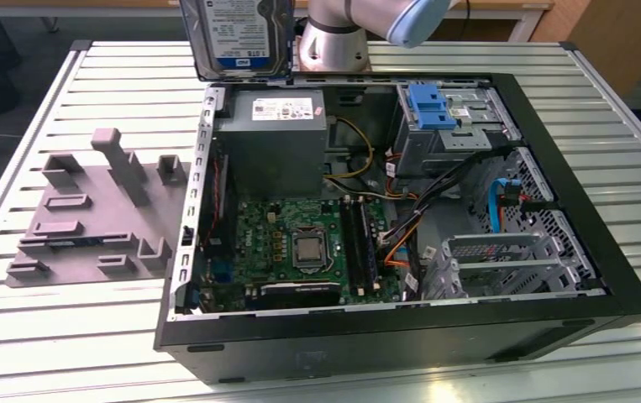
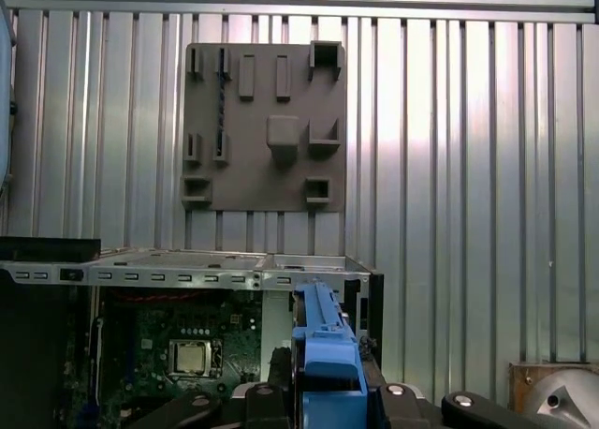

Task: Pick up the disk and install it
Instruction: 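Pick up the disk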

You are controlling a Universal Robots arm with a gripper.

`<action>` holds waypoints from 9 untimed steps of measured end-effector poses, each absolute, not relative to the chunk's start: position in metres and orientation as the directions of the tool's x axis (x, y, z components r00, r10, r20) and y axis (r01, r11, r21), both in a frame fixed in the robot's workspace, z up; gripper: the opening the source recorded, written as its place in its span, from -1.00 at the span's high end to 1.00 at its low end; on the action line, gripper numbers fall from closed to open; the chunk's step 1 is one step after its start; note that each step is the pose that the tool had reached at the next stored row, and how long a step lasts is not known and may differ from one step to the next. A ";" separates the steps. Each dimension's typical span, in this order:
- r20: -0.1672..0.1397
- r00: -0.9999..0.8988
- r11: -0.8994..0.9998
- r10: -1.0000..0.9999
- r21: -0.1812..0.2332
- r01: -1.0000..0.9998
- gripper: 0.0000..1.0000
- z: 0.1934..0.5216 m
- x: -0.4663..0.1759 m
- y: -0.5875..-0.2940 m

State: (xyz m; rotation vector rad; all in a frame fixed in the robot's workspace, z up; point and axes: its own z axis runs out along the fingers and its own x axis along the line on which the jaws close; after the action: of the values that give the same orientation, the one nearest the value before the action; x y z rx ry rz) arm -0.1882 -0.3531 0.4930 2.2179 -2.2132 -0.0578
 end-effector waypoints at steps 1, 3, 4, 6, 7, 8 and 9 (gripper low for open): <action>-0.021 0.002 -0.002 -1.000 0.032 -1.000 0.27 0.493 -0.187 -0.353; -0.021 0.002 -0.002 -1.000 0.032 -1.000 0.27 0.493 -0.185 -0.353; -0.021 0.002 -0.002 -1.000 0.032 -0.999 0.27 0.493 -0.185 -0.353; -0.021 0.002 -0.002 -1.000 0.032 -1.000 0.27 0.493 -0.185 -0.353; -0.021 0.002 -0.002 -1.000 0.032 -0.999 0.27 0.493 -0.184 -0.353; -0.021 0.002 -0.002 -1.000 0.032 -0.999 0.27 0.493 -0.184 -0.353; -0.021 0.002 -0.002 -1.000 0.032 -0.999 0.27 0.493 -0.184 -0.353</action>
State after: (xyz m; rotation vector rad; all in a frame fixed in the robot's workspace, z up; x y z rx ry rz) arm -0.1843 -0.3531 0.4930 2.2179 -2.2132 -0.0578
